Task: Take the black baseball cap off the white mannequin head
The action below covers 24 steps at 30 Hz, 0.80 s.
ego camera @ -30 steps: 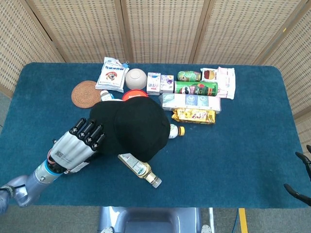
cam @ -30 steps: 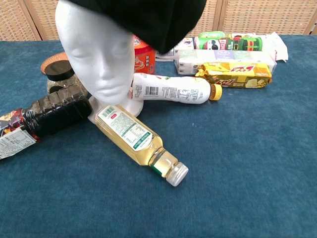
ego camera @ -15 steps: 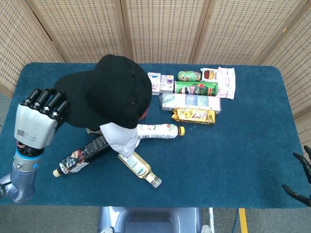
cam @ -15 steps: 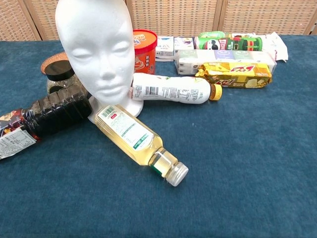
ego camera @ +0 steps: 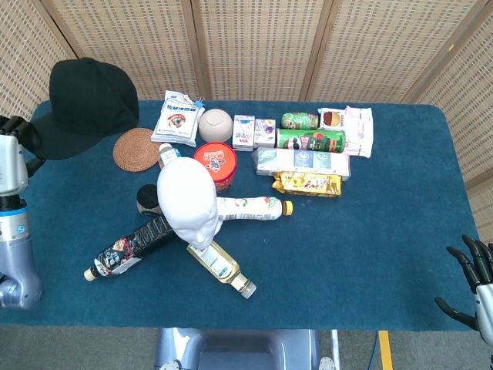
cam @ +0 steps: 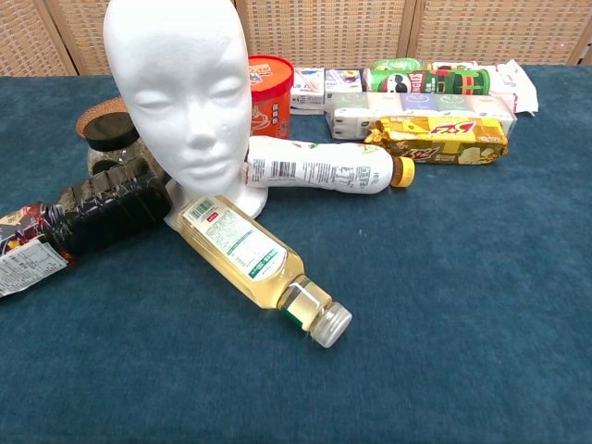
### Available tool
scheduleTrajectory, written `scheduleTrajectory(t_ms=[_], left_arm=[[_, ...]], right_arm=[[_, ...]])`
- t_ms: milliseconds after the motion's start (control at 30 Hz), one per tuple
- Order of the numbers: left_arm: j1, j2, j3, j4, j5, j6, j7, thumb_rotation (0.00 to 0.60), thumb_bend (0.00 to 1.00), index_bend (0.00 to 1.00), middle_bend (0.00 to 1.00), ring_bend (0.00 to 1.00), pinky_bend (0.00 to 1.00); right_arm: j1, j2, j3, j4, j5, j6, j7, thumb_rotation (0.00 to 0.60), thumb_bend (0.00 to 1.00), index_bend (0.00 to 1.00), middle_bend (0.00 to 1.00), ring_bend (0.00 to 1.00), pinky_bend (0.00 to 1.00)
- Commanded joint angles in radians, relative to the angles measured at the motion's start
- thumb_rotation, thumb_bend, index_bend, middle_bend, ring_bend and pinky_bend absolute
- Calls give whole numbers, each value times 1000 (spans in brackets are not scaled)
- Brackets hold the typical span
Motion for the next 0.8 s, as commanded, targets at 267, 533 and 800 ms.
scheduleTrajectory(t_ms=[267, 533, 800], left_arm=[[-46, -136, 13, 74, -113, -75, 53, 600, 334, 712, 621, 506, 655], [-68, -209, 39, 125, -131, -85, 86, 600, 334, 715, 623, 508, 661], [-79, -230, 58, 125, -136, -94, 151, 600, 333, 715, 623, 509, 651]], right_arm=[[9, 7, 0, 6, 16, -24, 19, 600, 0, 152, 38, 16, 0], [12, 16, -4, 6, 16, -30, 42, 600, 0, 151, 38, 17, 0], [11, 16, -3, 6, 19, -27, 38, 600, 0, 152, 38, 17, 0]])
